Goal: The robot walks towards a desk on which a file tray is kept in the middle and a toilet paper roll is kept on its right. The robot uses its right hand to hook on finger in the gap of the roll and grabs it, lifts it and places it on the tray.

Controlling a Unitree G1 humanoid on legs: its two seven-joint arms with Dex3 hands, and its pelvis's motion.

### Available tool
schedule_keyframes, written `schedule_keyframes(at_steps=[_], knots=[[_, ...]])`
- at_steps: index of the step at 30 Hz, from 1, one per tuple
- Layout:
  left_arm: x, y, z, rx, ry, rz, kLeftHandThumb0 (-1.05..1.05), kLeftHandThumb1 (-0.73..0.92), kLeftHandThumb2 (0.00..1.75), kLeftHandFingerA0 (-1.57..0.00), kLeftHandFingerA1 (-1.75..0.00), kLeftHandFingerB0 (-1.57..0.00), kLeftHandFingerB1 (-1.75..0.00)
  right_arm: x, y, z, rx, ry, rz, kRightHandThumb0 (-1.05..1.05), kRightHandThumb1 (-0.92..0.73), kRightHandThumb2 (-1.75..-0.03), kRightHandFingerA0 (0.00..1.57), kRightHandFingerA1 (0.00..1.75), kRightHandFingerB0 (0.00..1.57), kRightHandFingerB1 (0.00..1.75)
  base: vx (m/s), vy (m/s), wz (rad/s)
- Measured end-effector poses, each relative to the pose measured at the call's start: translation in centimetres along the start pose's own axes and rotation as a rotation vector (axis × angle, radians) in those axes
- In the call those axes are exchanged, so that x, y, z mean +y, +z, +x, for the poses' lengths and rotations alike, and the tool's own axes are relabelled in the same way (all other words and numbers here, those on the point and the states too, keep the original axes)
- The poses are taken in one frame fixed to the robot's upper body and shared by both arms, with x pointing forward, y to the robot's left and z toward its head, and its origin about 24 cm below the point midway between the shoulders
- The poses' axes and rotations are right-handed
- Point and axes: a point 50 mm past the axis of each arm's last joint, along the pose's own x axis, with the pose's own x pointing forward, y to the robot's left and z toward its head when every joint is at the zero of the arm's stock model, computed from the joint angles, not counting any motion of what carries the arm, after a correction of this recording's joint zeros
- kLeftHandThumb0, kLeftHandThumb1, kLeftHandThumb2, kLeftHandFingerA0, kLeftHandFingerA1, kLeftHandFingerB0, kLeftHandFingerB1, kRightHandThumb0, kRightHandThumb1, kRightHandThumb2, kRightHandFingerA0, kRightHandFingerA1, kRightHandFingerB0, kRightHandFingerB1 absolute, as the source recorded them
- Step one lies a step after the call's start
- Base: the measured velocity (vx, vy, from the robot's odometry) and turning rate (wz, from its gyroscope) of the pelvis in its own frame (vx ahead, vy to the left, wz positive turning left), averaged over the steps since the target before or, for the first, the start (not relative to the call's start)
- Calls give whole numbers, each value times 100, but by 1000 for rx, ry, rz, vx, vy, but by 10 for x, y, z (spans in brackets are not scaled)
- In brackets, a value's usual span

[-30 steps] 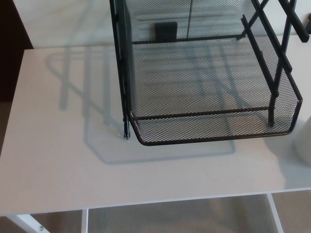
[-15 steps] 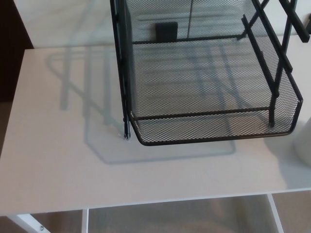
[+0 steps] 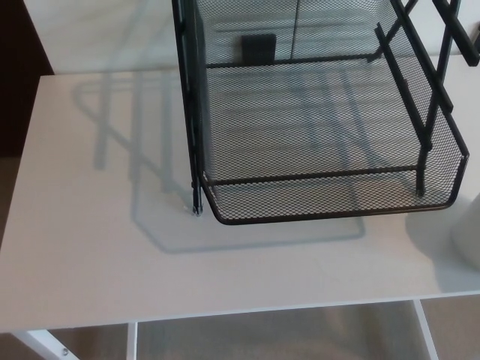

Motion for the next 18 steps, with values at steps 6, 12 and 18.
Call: schedule_keyframes(at_steps=[6,12,18], knots=[[-1,2,0,-5,-4,23,-60,92,68,-25,-55,-23,-45,3,3,0,-18,-1,4,-35,-62,-59,18,33,13,26,0,0,0],[-1,4,1,-10,1,16,-60,89,67,-18,-54,-19,-44,2,5,8,-10,3,-10,-31,-60,-59,24,39,18,28,0,0,0],[-2,4,1,-5,-2,33,-62,92,67,-26,-58,-27,-48,3,3,15,7,-36,-22,-28,-63,-59,26,40,13,27,0,0,0]])
